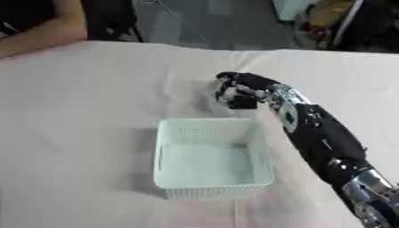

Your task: Pick up objects on the table and place them in the box.

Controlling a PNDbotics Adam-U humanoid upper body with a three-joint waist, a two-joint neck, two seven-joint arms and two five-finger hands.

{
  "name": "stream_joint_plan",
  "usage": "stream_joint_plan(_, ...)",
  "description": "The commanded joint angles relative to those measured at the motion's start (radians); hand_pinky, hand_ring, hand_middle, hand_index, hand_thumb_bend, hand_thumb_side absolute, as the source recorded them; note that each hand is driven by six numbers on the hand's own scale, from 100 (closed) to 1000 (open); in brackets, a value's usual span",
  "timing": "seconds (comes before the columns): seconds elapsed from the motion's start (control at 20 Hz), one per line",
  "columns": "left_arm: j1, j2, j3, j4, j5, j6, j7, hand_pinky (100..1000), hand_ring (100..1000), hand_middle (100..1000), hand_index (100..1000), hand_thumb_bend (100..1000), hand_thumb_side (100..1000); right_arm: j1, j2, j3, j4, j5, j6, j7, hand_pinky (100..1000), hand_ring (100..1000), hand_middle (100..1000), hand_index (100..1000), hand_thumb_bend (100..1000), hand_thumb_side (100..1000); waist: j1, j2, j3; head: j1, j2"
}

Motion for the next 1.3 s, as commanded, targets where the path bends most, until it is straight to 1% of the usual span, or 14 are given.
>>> stream_joint_plan(0.05, -0.019, 0.003, -0.001, -0.014, 0.003, -0.001, -0.005, 679, 698, 724, 874, 538, 886, -0.005, -0.008, 0.001, 0.018, 0.014, -0.008, 0.045, 973, 1000, 1000, 792, 187, 1000, 0.005, -0.008, 0.002, 0.002, -0.009)
stream_joint_plan(0.15, -0.019, 0.003, -0.002, -0.014, 0.003, 0.0, -0.006, 679, 699, 724, 874, 538, 886, -0.003, -0.007, 0.004, 0.024, 0.018, -0.013, 0.077, 903, 1000, 1000, 803, 287, 1000, 0.005, -0.008, 0.002, 0.002, -0.008)
stream_joint_plan(0.25, -0.019, 0.003, -0.002, -0.014, 0.003, 0.0, -0.006, 679, 699, 724, 874, 539, 886, -0.002, -0.007, 0.004, 0.027, 0.02, -0.015, 0.109, 886, 1000, 996, 807, 310, 1000, 0.005, -0.008, 0.002, 0.002, -0.008)
stream_joint_plan(0.3, -0.019, 0.003, -0.003, -0.014, 0.004, 0.0, -0.007, 679, 699, 724, 874, 539, 885, -0.002, -0.007, 0.004, 0.028, 0.021, -0.016, 0.125, 833, 996, 963, 811, 347, 970, 0.005, -0.009, 0.003, 0.002, -0.008)
stream_joint_plan(0.35, -0.019, 0.003, -0.003, -0.014, 0.004, -0.001, -0.008, 679, 699, 724, 874, 539, 885, -0.002, -0.007, 0.004, 0.028, 0.022, -0.016, 0.139, 833, 996, 963, 811, 347, 970, 0.005, -0.009, 0.003, 0.003, -0.008)
stream_joint_plan(0.45, -0.019, 0.003, -0.003, -0.014, 0.005, -0.001, -0.009, 679, 699, 725, 874, 540, 885, -0.001, -0.007, 0.003, 0.026, 0.021, -0.016, 0.161, 760, 966, 935, 812, 362, 906, 0.004, -0.009, 0.003, 0.003, -0.007)
stream_joint_plan(0.6, -0.019, 0.002, -0.003, -0.014, 0.005, -0.002, -0.01, 679, 699, 725, 874, 541, 884, 0.0, -0.007, 0.004, 0.02, 0.017, -0.017, 0.18, 719, 950, 928, 814, 342, 864, 0.003, -0.009, 0.005, 0.005, -0.006)
stream_joint_plan(0.85, -0.02, 0.001, -0.004, -0.014, 0.007, -0.003, -0.013, 679, 699, 725, 873, 541, 884, -0.001, -0.007, 0.009, 0.014, 0.018, -0.019, 0.199, 707, 947, 928, 816, 354, 834, 0.002, -0.01, 0.006, 0.005, -0.006)
stream_joint_plan(0.95, -0.021, 0.001, -0.004, -0.014, 0.007, -0.003, -0.013, 680, 699, 725, 874, 542, 883, -0.002, -0.006, 0.01, 0.015, 0.018, -0.021, 0.209, 700, 944, 928, 821, 382, 791, 0.002, -0.009, 0.007, 0.006, -0.006)
stream_joint_plan(1.1, -0.022, 0.0, -0.004, -0.014, 0.008, -0.004, -0.015, 679, 700, 725, 874, 542, 882, -0.004, -0.006, 0.015, 0.023, 0.026, -0.023, 0.246, 679, 916, 921, 821, 417, 739, 0.001, -0.008, 0.008, 0.007, -0.005)
stream_joint_plan(1.15, -0.022, 0.0, -0.004, -0.014, 0.008, -0.004, -0.015, 679, 700, 725, 874, 542, 882, -0.005, -0.006, 0.016, 0.026, 0.032, -0.021, 0.263, 683, 926, 921, 821, 419, 743, 0.001, -0.008, 0.008, 0.008, -0.005)
stream_joint_plan(1.2, -0.023, 0.0, -0.004, -0.014, 0.009, -0.004, -0.015, 679, 700, 725, 874, 543, 882, -0.006, -0.006, 0.017, 0.028, 0.038, -0.019, 0.278, 662, 881, 909, 817, 407, 676, 0.001, -0.008, 0.008, 0.008, -0.004)
stream_joint_plan(1.25, -0.023, 0.0, -0.005, -0.014, 0.009, -0.004, -0.016, 679, 700, 725, 874, 542, 882, -0.007, -0.006, 0.018, 0.031, 0.047, -0.016, 0.297, 667, 889, 913, 819, 413, 694, 0.001, -0.008, 0.008, 0.009, -0.004)
stream_joint_plan(1.3, -0.024, 0.0, -0.005, -0.014, 0.009, -0.004, -0.016, 679, 700, 725, 873, 542, 882, -0.007, -0.006, 0.019, 0.035, 0.055, -0.011, 0.316, 629, 849, 886, 805, 365, 580, 0.001, -0.007, 0.008, 0.009, -0.003)
